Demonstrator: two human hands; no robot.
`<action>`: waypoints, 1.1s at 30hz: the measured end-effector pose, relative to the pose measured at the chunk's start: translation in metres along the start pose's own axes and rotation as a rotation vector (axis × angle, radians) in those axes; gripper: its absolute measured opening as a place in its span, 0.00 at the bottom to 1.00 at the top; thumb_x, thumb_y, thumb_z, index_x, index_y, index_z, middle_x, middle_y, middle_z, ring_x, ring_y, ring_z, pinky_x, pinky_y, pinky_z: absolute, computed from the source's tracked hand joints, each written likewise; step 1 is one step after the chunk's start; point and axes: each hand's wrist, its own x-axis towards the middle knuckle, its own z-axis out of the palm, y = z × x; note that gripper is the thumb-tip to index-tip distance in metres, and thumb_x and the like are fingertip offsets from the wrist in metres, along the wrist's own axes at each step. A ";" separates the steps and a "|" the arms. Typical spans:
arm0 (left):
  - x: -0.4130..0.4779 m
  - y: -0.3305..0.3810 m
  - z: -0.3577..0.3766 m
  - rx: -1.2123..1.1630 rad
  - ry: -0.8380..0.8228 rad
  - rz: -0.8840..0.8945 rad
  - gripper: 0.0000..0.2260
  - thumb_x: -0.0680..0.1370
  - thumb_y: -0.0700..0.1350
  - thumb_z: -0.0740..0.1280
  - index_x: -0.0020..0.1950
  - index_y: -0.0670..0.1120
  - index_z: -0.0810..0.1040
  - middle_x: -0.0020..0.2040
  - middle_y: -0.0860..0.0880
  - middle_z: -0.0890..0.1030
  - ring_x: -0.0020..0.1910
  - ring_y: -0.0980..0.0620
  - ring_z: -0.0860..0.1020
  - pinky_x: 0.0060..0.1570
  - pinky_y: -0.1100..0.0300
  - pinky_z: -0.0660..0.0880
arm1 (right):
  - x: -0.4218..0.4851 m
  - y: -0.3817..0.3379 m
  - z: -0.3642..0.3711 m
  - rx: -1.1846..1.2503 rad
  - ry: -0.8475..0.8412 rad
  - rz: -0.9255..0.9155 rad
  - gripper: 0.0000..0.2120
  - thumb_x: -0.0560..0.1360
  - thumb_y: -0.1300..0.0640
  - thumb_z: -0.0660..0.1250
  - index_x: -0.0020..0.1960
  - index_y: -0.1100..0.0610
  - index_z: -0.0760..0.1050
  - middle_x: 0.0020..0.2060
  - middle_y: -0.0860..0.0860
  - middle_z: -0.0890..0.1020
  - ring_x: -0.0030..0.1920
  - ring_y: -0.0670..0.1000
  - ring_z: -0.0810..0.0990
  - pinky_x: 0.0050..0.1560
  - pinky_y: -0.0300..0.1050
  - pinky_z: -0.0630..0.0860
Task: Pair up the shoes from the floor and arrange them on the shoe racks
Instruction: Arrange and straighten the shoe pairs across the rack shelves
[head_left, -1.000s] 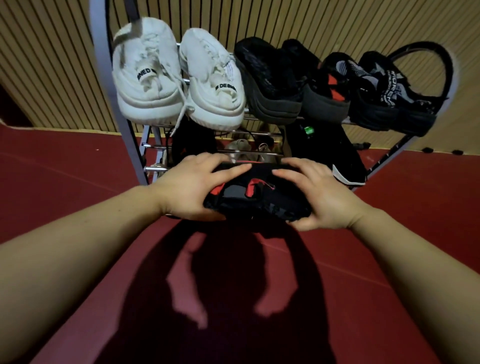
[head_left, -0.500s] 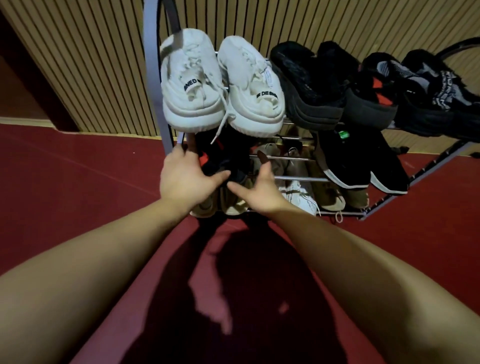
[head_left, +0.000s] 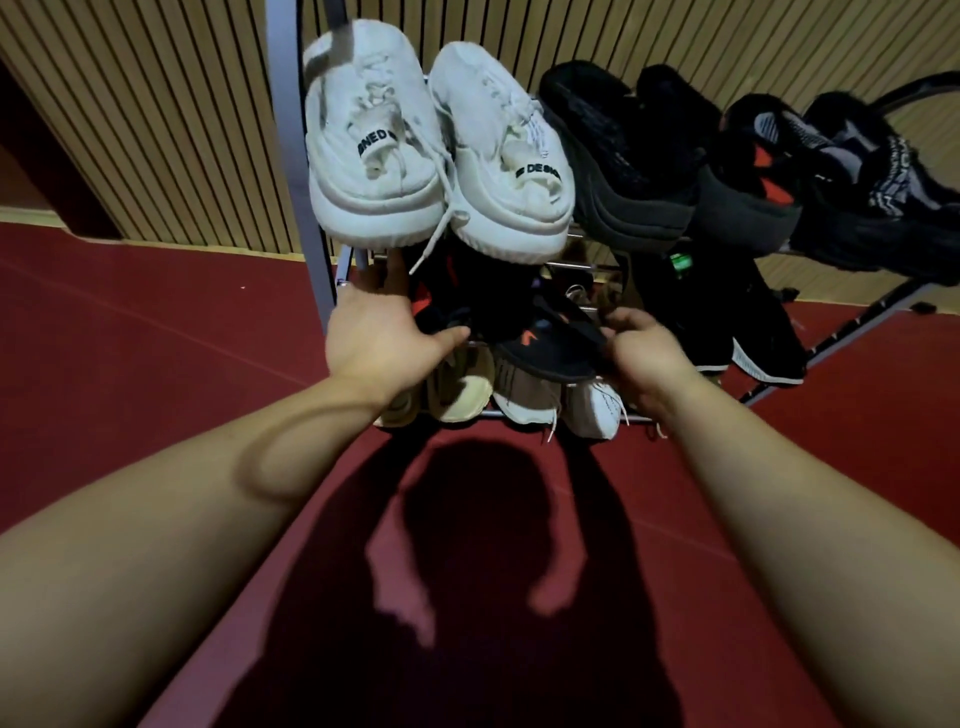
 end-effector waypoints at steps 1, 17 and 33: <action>-0.001 0.006 0.001 0.028 -0.020 0.014 0.38 0.68 0.66 0.68 0.71 0.47 0.65 0.67 0.43 0.71 0.64 0.39 0.70 0.58 0.50 0.71 | 0.004 0.004 -0.010 -0.106 0.059 -0.011 0.16 0.75 0.68 0.62 0.60 0.57 0.73 0.54 0.57 0.79 0.49 0.53 0.79 0.47 0.45 0.75; -0.008 0.006 -0.004 -0.024 0.034 0.043 0.37 0.65 0.66 0.70 0.66 0.45 0.70 0.63 0.41 0.74 0.61 0.38 0.72 0.57 0.49 0.73 | -0.002 -0.024 0.008 -1.329 -0.178 -0.137 0.41 0.68 0.41 0.72 0.72 0.57 0.59 0.69 0.61 0.63 0.70 0.61 0.61 0.68 0.52 0.61; -0.021 0.006 -0.020 -0.232 0.018 -0.065 0.41 0.58 0.71 0.63 0.59 0.43 0.72 0.54 0.41 0.78 0.57 0.41 0.74 0.54 0.52 0.72 | 0.008 -0.027 0.031 -1.349 -0.208 -0.176 0.36 0.69 0.32 0.64 0.71 0.50 0.64 0.69 0.55 0.70 0.70 0.61 0.64 0.69 0.57 0.56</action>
